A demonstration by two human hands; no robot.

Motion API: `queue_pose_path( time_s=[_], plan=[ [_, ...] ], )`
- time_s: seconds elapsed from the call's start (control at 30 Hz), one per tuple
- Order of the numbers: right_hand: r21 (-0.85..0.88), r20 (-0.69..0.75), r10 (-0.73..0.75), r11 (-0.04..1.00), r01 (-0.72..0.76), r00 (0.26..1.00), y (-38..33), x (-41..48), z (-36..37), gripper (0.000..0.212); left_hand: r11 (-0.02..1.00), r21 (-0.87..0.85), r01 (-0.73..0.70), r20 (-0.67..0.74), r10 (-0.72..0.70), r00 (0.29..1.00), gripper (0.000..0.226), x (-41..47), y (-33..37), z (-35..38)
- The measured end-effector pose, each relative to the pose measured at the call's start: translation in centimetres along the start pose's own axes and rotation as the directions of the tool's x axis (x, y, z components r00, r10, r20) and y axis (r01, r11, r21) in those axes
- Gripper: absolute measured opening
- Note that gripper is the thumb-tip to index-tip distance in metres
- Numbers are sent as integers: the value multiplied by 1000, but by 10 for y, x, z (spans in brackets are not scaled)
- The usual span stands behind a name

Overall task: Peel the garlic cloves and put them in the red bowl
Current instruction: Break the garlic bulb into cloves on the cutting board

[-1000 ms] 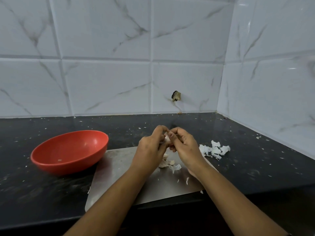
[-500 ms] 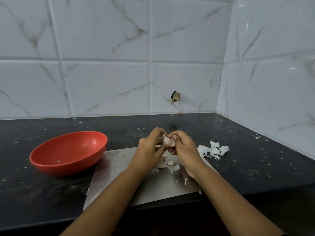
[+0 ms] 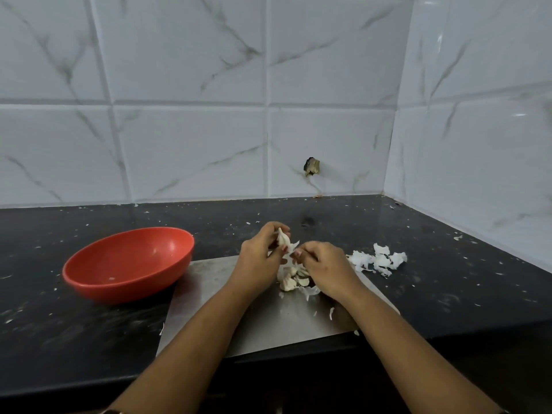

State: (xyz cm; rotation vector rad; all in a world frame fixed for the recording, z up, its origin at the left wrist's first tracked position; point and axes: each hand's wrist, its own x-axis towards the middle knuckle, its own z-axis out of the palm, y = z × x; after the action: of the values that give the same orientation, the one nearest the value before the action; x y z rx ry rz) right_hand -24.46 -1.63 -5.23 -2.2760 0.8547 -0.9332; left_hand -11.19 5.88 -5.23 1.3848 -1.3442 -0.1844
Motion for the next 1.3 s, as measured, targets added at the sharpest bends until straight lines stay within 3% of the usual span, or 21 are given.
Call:
queue_pose_path(
  time_s=[0.1, 0.2, 0.43, 0.57, 0.97, 1.3],
  plan=[
    [239, -101, 40, 971, -15, 994, -7, -3, -4, 24, 1000, -10, -2, 40, 3, 999, 30, -1, 3, 1],
    [331, -41, 9, 944, 5, 999, -13, -5, -2, 16, 999, 9, -41, 46, 41, 998, 28, -3, 6, 2],
    [319, -10, -7, 948, 10, 1000, -13, -4, -1, 26, 993, -116, 17, 14, -16, 1000, 34, -3, 9, 3],
    [314, -89, -14, 949, 42, 996, -15, -4, 2, 25, 989, -148, 3, -24, -7, 1000, 34, -4, 15, 3],
    [256, -211, -9, 964, 64, 977, -15, 0, 6, 30, 990, 37, -133, -116, 136, 984, 27, -9, 23, 12],
    [309, -171, 160, 946, -102, 972, -12, 2, 2, 28, 999, -49, -20, -68, 16, 998, 19, -6, 20, 12]
  ],
)
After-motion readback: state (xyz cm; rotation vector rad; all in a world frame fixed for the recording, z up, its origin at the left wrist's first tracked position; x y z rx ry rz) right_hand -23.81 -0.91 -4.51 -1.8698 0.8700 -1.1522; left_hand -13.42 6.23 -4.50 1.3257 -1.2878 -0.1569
